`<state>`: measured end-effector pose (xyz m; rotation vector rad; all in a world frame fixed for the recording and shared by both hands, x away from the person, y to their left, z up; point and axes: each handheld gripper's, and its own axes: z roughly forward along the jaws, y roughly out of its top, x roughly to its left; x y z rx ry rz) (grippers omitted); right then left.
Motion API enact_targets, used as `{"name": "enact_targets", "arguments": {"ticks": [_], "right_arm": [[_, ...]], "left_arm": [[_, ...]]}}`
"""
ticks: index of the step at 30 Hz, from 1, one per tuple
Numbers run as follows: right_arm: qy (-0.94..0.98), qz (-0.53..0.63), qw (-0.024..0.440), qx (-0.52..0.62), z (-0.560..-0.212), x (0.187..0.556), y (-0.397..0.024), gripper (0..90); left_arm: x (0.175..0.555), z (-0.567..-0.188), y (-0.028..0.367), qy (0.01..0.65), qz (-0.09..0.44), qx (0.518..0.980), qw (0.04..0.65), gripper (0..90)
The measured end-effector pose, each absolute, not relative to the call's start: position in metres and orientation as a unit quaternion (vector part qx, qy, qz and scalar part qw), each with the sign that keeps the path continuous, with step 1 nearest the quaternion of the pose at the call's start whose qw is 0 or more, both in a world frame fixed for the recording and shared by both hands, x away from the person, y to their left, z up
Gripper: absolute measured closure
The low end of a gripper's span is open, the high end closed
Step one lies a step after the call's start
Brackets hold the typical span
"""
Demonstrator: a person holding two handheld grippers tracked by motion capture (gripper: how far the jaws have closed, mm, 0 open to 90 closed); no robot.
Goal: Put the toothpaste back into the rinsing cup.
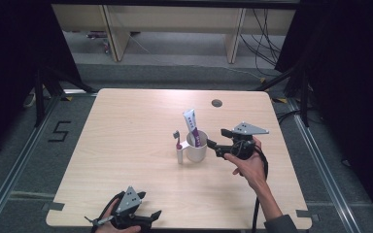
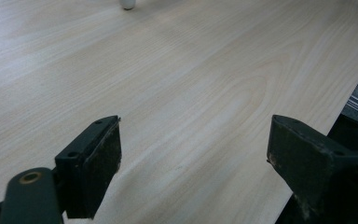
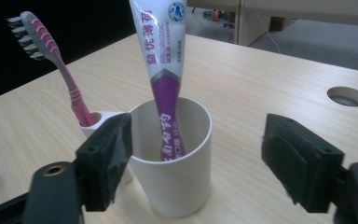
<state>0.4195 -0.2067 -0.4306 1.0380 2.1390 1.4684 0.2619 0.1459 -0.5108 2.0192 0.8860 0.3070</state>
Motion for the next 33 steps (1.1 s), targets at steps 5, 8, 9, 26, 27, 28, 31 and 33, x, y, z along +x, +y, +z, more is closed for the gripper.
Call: {"name": "enact_targets", "arguments": {"ticks": [5, 8, 9, 26, 27, 28, 31, 33], "right_arm": [[0.751, 0.52, 0.17, 0.369, -0.431, 0.415, -0.209, 23.4], [0.755, 0.519, 0.166, 0.365, -0.432, 0.413, -0.212, 23.6], [0.755, 0.519, 0.158, 0.37, -0.432, 0.412, -0.213, 23.5], [0.758, 0.502, 0.161, 0.384, -0.438, 0.399, -0.234, 21.2], [0.756, 0.501, 0.157, 0.39, -0.438, 0.396, -0.233, 20.6], [0.758, 0.501, 0.164, 0.384, -0.439, 0.396, -0.234, 20.2], [0.759, 0.498, 0.15, 0.392, -0.441, 0.391, -0.234, 18.4], [0.765, 0.493, 0.158, 0.383, -0.442, 0.39, -0.236, 17.9]], "left_arm": [[0.262, -0.51, 0.147, 0.356, 0.125, 0.815, 0.44, 17.4], [0.262, -0.51, 0.148, 0.353, 0.125, 0.819, 0.436, 17.3], [0.262, -0.51, 0.147, 0.352, 0.125, 0.817, 0.438, 17.3], [0.262, -0.509, 0.149, 0.352, 0.132, 0.819, 0.433, 17.4], [0.262, -0.51, 0.148, 0.356, 0.127, 0.813, 0.442, 17.3], [0.261, -0.51, 0.147, 0.36, 0.124, 0.809, 0.447, 17.4], [0.261, -0.51, 0.147, 0.36, 0.125, 0.81, 0.446, 17.3], [0.261, -0.51, 0.147, 0.361, 0.126, 0.807, 0.45, 17.4]]}}
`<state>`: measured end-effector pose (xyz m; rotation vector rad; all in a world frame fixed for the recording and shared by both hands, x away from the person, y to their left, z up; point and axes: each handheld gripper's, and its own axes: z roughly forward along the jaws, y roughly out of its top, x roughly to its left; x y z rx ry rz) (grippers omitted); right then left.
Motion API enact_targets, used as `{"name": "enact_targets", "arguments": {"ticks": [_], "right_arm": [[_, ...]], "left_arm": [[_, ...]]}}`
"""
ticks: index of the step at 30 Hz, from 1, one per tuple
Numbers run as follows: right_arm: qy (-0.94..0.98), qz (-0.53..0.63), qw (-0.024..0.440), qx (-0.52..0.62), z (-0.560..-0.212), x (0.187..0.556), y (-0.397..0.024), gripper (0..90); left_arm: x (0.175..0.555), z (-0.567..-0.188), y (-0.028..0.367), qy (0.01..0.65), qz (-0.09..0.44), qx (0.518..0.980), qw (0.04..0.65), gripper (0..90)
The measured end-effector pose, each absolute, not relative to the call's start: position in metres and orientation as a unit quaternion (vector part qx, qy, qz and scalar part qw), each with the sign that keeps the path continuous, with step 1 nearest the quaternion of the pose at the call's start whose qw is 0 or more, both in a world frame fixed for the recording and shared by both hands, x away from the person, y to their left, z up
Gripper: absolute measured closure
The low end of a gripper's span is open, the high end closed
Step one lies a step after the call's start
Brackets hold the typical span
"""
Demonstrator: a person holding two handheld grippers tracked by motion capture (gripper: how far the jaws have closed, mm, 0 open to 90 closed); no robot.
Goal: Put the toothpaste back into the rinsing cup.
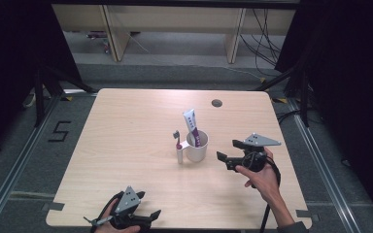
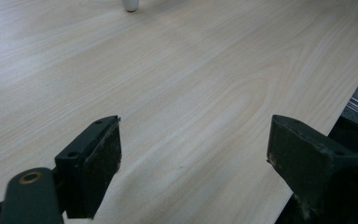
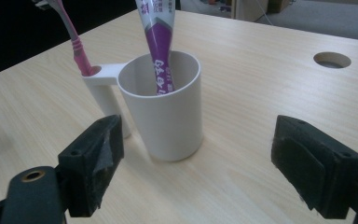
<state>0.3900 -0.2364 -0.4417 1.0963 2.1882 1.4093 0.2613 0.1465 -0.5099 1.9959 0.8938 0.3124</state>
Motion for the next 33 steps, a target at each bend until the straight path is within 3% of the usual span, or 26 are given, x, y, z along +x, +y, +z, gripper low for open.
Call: {"name": "enact_targets", "arguments": {"ticks": [33], "right_arm": [[0.792, 0.448, 0.15, 0.387, -0.461, 0.344, -0.264, 16.7]], "left_arm": [[0.257, -0.509, 0.155, 0.365, 0.141, 0.81, 0.436, 17.4]]}}
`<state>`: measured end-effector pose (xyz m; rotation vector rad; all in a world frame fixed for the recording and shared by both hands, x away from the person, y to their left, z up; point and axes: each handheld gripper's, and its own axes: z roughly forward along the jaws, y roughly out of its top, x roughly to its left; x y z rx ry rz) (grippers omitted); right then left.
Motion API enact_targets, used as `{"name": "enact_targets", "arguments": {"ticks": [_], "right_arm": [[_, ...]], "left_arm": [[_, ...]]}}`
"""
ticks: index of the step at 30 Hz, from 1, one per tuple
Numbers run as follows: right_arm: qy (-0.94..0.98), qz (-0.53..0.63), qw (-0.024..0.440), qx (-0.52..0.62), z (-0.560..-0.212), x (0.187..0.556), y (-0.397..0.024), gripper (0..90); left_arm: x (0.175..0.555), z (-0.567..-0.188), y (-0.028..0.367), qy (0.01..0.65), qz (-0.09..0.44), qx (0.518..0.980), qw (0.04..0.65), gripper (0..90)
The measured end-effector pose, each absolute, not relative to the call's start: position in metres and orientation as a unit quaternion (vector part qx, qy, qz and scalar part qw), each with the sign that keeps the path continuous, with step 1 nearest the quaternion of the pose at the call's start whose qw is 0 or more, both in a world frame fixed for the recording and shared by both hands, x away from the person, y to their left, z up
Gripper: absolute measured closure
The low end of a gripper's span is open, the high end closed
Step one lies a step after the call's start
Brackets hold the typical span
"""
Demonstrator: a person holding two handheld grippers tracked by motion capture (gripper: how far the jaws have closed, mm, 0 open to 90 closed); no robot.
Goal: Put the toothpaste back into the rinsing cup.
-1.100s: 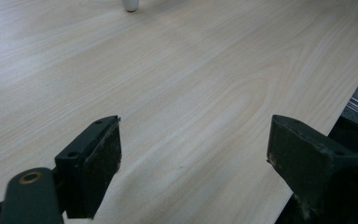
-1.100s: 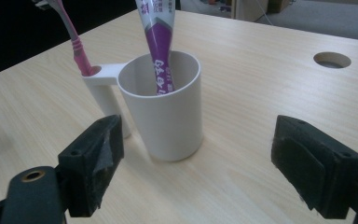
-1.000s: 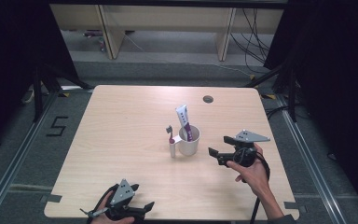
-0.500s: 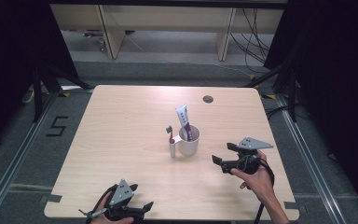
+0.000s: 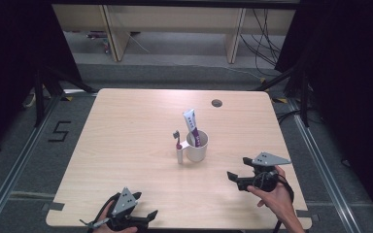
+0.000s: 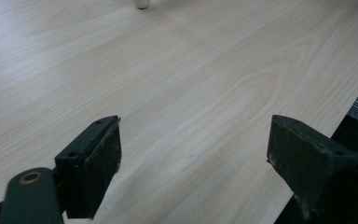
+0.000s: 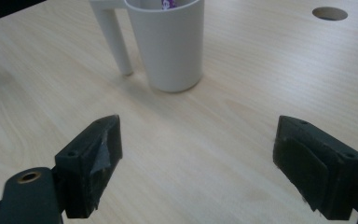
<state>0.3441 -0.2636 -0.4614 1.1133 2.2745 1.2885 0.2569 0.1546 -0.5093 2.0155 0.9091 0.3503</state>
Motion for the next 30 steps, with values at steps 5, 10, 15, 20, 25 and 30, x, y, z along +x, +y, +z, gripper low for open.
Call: {"name": "enact_targets", "arguments": {"ticks": [5, 10, 15, 20, 25, 30], "right_arm": [[0.798, 0.438, 0.153, 0.385, -0.467, 0.334, -0.267, 16.7], [0.802, 0.43, 0.155, 0.384, -0.47, 0.328, -0.271, 16.7], [0.81, 0.416, 0.16, 0.381, -0.473, 0.322, -0.273, 16.8], [0.819, 0.4, 0.157, 0.38, -0.478, 0.312, -0.275, 16.8], [0.828, 0.387, 0.156, 0.374, -0.483, 0.308, -0.277, 16.9], [0.838, 0.365, 0.156, 0.375, -0.487, 0.302, -0.279, 16.9]], "left_arm": [[0.258, -0.51, 0.154, 0.362, 0.142, 0.816, 0.428, 17.4], [0.258, -0.51, 0.153, 0.366, 0.139, 0.811, 0.436, 17.4], [0.258, -0.511, 0.152, 0.363, 0.138, 0.812, 0.436, 17.4], [0.259, -0.512, 0.151, 0.36, 0.138, 0.814, 0.435, 17.4], [0.259, -0.512, 0.151, 0.361, 0.137, 0.813, 0.436, 17.4], [0.258, -0.512, 0.15, 0.364, 0.136, 0.812, 0.436, 17.4]]}}
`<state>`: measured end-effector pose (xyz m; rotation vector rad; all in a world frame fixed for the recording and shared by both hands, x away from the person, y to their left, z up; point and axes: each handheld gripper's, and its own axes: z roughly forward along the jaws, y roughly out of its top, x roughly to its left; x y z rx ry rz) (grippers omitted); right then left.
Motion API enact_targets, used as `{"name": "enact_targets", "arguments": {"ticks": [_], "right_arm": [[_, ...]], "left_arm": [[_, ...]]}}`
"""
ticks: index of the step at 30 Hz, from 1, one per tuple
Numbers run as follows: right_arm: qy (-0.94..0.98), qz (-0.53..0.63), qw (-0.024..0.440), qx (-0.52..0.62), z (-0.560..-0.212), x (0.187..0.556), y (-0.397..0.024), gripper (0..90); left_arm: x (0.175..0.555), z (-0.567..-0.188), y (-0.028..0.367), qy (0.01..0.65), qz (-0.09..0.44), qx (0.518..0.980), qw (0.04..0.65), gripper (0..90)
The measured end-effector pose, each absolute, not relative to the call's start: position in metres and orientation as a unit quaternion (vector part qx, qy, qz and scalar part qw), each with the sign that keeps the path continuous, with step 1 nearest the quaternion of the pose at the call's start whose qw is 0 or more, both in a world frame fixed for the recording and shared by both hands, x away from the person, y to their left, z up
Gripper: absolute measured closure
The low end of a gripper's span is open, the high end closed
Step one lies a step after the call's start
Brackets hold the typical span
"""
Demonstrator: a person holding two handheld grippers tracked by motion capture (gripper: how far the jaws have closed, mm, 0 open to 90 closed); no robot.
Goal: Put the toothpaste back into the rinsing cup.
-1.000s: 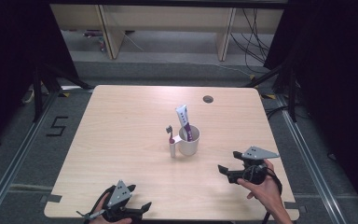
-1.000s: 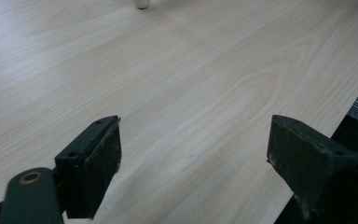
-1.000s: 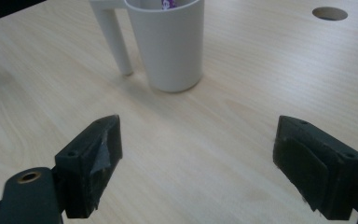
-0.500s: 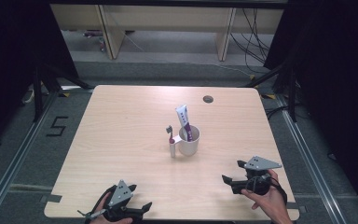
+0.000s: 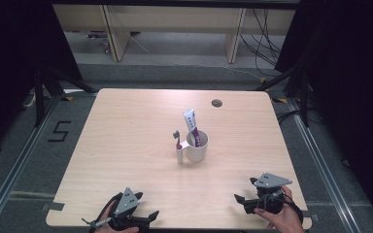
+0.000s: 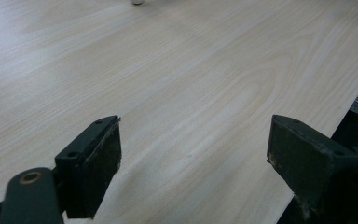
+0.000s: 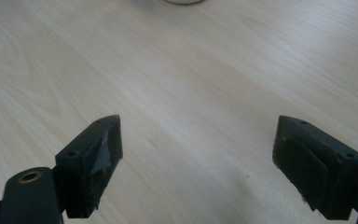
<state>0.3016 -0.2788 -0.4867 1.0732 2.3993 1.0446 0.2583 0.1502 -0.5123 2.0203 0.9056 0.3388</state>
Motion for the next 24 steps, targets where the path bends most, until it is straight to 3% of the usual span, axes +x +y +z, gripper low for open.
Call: {"name": "enact_targets", "arguments": {"ticks": [24], "right_arm": [[0.841, 0.347, 0.146, 0.388, -0.494, 0.275, -0.288, 17.2]], "left_arm": [[0.259, -0.513, 0.15, 0.362, 0.137, 0.811, 0.438, 17.3]]}}
